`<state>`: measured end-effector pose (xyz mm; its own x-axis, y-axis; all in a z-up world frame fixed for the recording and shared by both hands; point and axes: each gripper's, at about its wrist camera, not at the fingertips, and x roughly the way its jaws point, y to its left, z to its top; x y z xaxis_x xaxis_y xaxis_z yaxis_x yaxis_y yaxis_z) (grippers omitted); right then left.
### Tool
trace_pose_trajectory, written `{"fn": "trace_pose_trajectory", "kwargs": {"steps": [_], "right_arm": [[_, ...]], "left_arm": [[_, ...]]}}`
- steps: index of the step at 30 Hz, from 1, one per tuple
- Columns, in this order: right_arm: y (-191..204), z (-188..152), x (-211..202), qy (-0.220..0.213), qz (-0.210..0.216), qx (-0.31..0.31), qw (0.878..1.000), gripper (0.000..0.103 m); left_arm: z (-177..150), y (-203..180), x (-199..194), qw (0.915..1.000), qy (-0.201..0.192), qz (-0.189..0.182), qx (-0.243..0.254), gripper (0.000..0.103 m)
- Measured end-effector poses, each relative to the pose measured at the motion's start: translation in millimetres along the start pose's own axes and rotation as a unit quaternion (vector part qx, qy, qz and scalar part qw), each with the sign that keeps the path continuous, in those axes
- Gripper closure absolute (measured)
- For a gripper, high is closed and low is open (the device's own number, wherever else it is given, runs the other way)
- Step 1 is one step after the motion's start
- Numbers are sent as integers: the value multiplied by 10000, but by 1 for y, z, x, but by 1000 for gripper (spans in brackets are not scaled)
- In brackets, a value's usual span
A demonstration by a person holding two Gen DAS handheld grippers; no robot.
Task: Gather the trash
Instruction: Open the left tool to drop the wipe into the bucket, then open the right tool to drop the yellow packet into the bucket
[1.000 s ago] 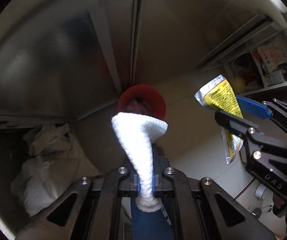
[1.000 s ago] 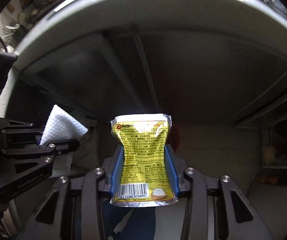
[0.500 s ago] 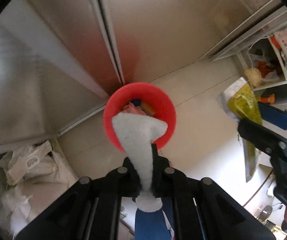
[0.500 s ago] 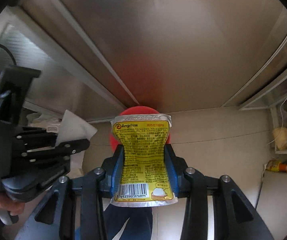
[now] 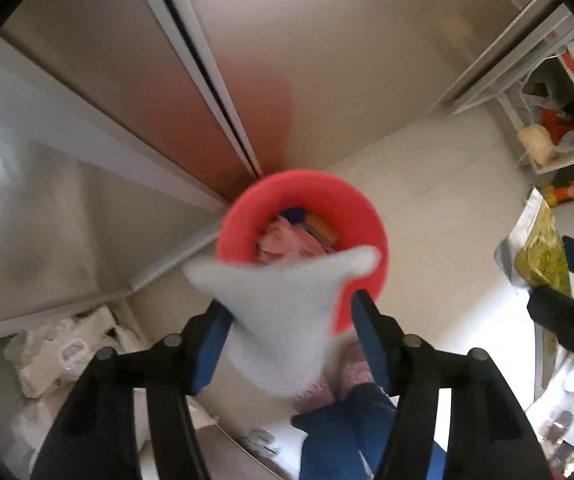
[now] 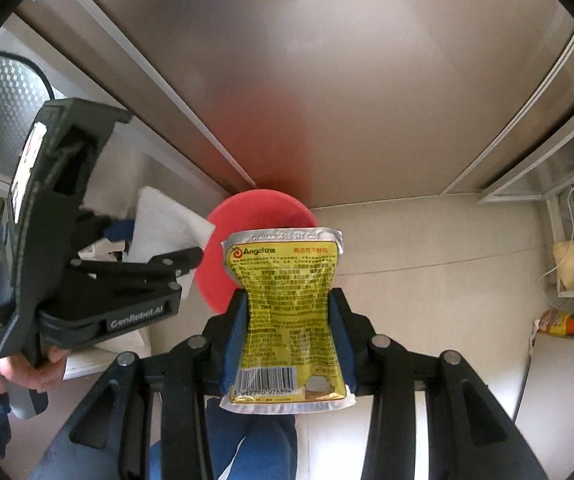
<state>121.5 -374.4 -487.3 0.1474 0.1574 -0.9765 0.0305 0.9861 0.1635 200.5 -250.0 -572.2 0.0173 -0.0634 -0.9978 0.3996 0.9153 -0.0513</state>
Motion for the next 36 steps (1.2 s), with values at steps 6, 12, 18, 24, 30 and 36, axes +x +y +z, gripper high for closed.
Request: {"fn": "trace_pose_trajectory", "kwargs": {"steps": [6, 12, 18, 24, 30, 36], "right_arm": [[2, 1, 4, 0, -41, -3, 10000, 66], [9, -2, 2, 51, -30, -76, 10000, 66], [20, 3, 2, 118, 13, -249, 9996, 66], [32, 7, 17, 111, 78, -301, 9995, 66], [42, 7, 49, 249, 196, -472, 9984, 65], [58, 11, 70, 259, 158, -638, 9975, 63]], "left_arm": [[-9, 6, -9, 9995, -226, -51, -198, 38], [-16, 14, -20, 9990, -418, 14, -133, 18], [-32, 33, -30, 9984, -503, 19, -263, 11], [-53, 59, -28, 9962, -521, -206, -669, 9], [-66, 74, -10, 9950, -451, -137, -878, 9], [-74, 86, 3, 9946, -387, -109, -962, 9]]}}
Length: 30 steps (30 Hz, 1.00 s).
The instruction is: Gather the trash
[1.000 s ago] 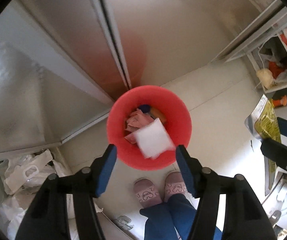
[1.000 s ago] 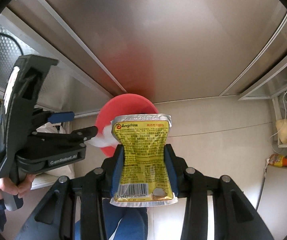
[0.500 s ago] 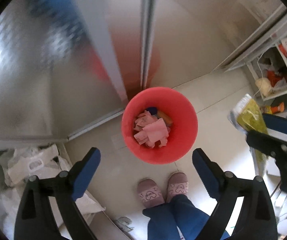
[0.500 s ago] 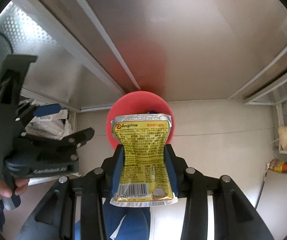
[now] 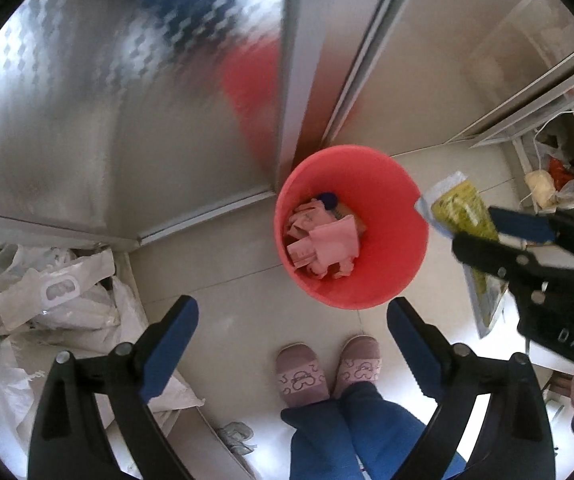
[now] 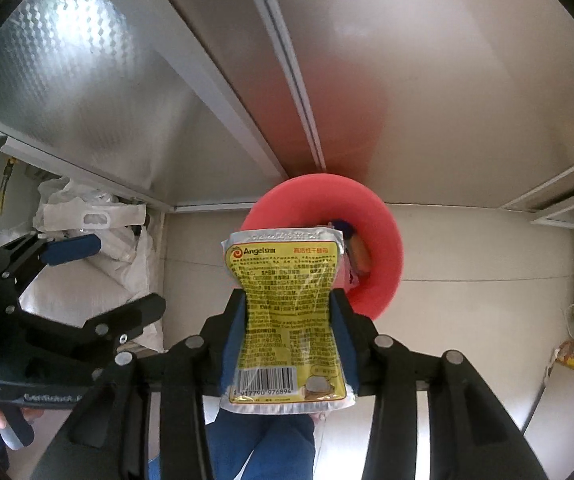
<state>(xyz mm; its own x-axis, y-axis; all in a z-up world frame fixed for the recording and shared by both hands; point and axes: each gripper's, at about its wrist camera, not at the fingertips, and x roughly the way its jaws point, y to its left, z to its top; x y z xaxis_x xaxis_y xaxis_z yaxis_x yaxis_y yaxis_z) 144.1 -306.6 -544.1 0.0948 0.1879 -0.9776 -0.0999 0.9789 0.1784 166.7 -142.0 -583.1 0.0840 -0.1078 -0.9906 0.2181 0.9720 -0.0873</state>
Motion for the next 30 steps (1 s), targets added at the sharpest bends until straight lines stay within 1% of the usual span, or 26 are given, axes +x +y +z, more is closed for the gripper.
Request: {"fn": "trace_pose_trajectory", "kwargs": {"steps": [2, 4, 6, 7, 8, 9, 11, 12, 14, 17, 19, 20, 23, 25, 27, 30], "right_arm": [[6, 2, 0, -78, -54, -59, 9999, 61], [7, 3, 2, -90, -3, -5, 10000, 60], [5, 5, 7, -38, 39, 63, 10000, 56], [4, 5, 9, 7, 53, 87, 9999, 51], [5, 6, 12, 57, 55, 71, 9999, 33], [5, 6, 13, 65, 57, 34, 10000, 16], [7, 6, 11, -21, 13, -48, 10000, 12], [8, 6, 10, -36, -12, -56, 10000, 7], [8, 6, 4, -41, -18, 5, 10000, 2], [9, 5, -7, -71, 19, 107, 9999, 2], [12, 5, -19, -91, -53, 95, 9999, 2], [13, 4, -28, -115, -61, 114, 9998, 2], [19, 3, -59, -226, -98, 218, 9995, 2], [23, 3, -87, -312, -128, 270, 9991, 2], [30, 3, -123, -444, -183, 316, 9983, 2], [41, 6, -188, -795, -213, 385, 9959, 2]], "left_arm": [[0, 5, 1, 9999, -20, 65, -78, 9], [-1, 10, -1, 9998, -111, -81, -169, 9], [0, 16, -2, 9995, -139, -126, -242, 9], [0, 17, -2, 9995, -138, -134, -253, 9], [0, 19, -2, 9995, -121, -94, -262, 9], [0, 20, -3, 9995, -125, -79, -270, 9], [0, 22, -7, 9992, -158, -176, -317, 9], [-1, 22, -10, 9991, -186, -190, -325, 9], [-3, 21, -19, 9992, -231, -148, -285, 9], [-6, 17, -33, 9992, -204, -190, -272, 9], [-7, 14, -46, 9994, -191, -198, -212, 9], [-8, 12, -55, 9995, -225, -173, -170, 9], [-10, 10, -94, 9982, -525, -227, -151, 9], [-10, 8, -124, 9977, -607, -283, -112, 9], [-9, 3, -160, 9974, -697, -178, -35, 9], [-10, -3, -220, 9952, -961, -153, 38, 9]]}}
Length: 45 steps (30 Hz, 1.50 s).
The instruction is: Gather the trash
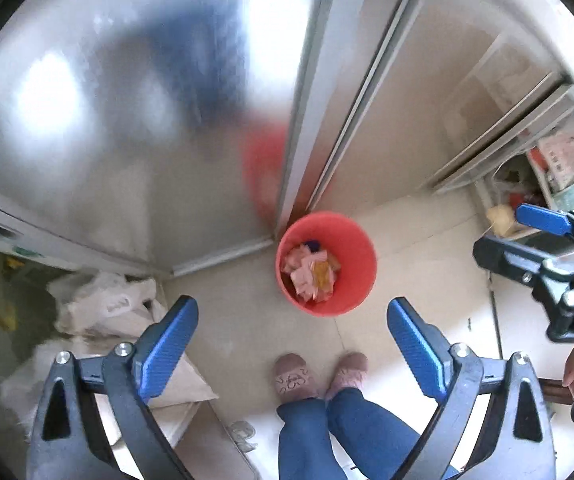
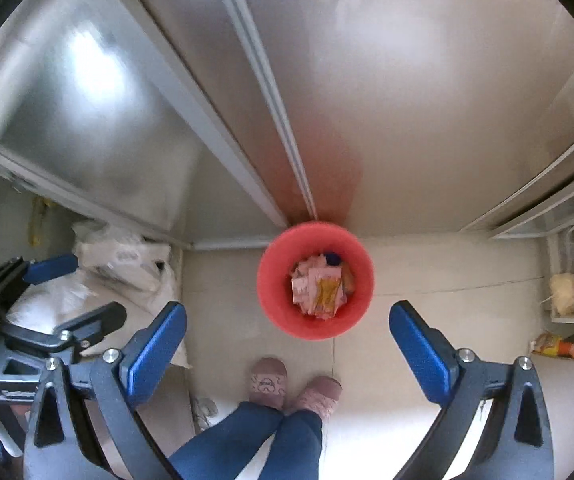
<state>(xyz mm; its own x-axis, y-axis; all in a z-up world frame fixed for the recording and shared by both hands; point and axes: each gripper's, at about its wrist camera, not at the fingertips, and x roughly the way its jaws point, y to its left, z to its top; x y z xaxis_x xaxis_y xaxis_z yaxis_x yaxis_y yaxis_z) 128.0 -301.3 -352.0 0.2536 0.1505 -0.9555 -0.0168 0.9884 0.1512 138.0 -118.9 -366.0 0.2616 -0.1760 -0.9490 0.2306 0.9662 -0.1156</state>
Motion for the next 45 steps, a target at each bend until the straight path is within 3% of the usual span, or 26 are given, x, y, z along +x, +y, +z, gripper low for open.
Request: {"fn": "trace_pose_trajectory", "kwargs": {"steps": [5, 11, 15, 23, 31, 35, 37, 45], "right_arm": [[19, 14, -93, -477, -138, -49, 9988, 1], [29, 9, -185, -950, -42, -30, 9955, 1], [32, -6, -226, -1046, 187, -247, 9940, 1], [56, -52, -303, -1508, 45, -1243, 9807, 1], [66, -71, -335, -1691, 30, -1422, 9753, 1], [75, -78, -345, -1755, 96, -1410, 9743, 1], [80, -80, -349, -1832, 95, -1396, 9731, 1], [103, -102, -351, -1866, 20, -1352, 9731, 1]], "left_arm": [[5, -15, -97, 9979, -597, -214, 165, 9], [-9, -35, -194, 9919, -1271, 42, -66, 8], [-35, -52, -238, 9858, -1623, 365, -241, 8], [-84, -86, -309, 9739, -2044, 881, -446, 8], [-122, -90, -363, 9607, -2365, 1162, -878, 8], [-134, -87, -379, 9600, -2474, 1023, -824, 7], [-136, -86, -384, 9591, -2511, 1022, -816, 0], [-156, -80, -398, 9620, -2546, 809, -566, 0]]}}
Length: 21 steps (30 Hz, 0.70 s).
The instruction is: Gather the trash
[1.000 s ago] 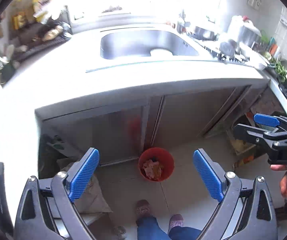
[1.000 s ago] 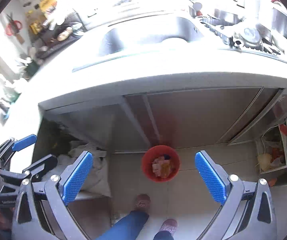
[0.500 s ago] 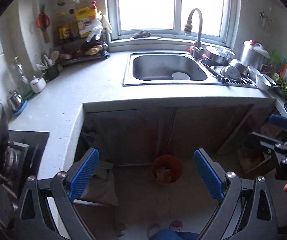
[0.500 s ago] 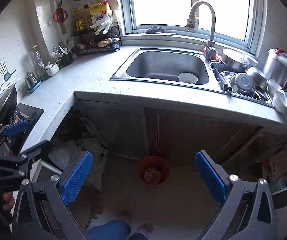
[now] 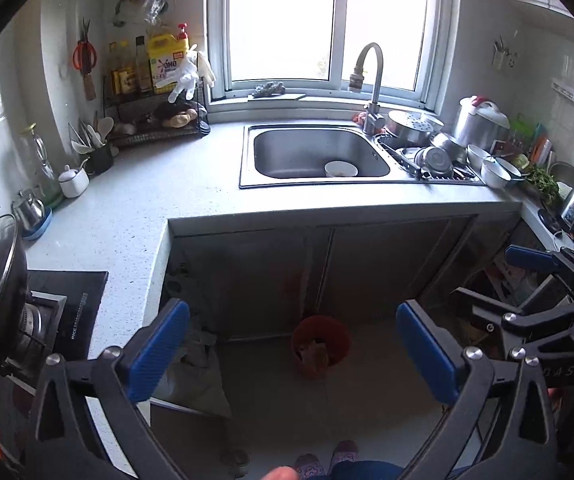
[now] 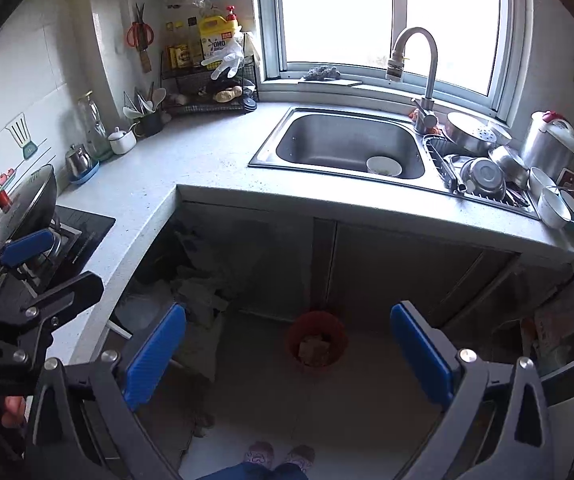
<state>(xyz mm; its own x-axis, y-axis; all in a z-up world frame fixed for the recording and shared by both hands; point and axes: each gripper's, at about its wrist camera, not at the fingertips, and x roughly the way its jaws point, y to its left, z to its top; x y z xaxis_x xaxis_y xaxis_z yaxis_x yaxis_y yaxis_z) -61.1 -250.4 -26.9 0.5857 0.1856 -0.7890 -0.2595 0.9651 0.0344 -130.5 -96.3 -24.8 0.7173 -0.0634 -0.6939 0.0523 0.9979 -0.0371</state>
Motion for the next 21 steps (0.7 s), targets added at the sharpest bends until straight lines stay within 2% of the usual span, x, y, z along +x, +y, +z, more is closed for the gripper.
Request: {"fn": "trace_pose_trajectory", "kwargs": {"steps": [7, 21], "right_arm": [[10, -7, -7, -70, -67, 133, 9999, 1], [8, -15, -10, -83, -245, 275, 9993, 1]], "left_arm": [[-9, 8, -7, 10000, -47, -65, 22, 0], [-16, 0, -1, 9996, 161, -230, -26, 0]]}}
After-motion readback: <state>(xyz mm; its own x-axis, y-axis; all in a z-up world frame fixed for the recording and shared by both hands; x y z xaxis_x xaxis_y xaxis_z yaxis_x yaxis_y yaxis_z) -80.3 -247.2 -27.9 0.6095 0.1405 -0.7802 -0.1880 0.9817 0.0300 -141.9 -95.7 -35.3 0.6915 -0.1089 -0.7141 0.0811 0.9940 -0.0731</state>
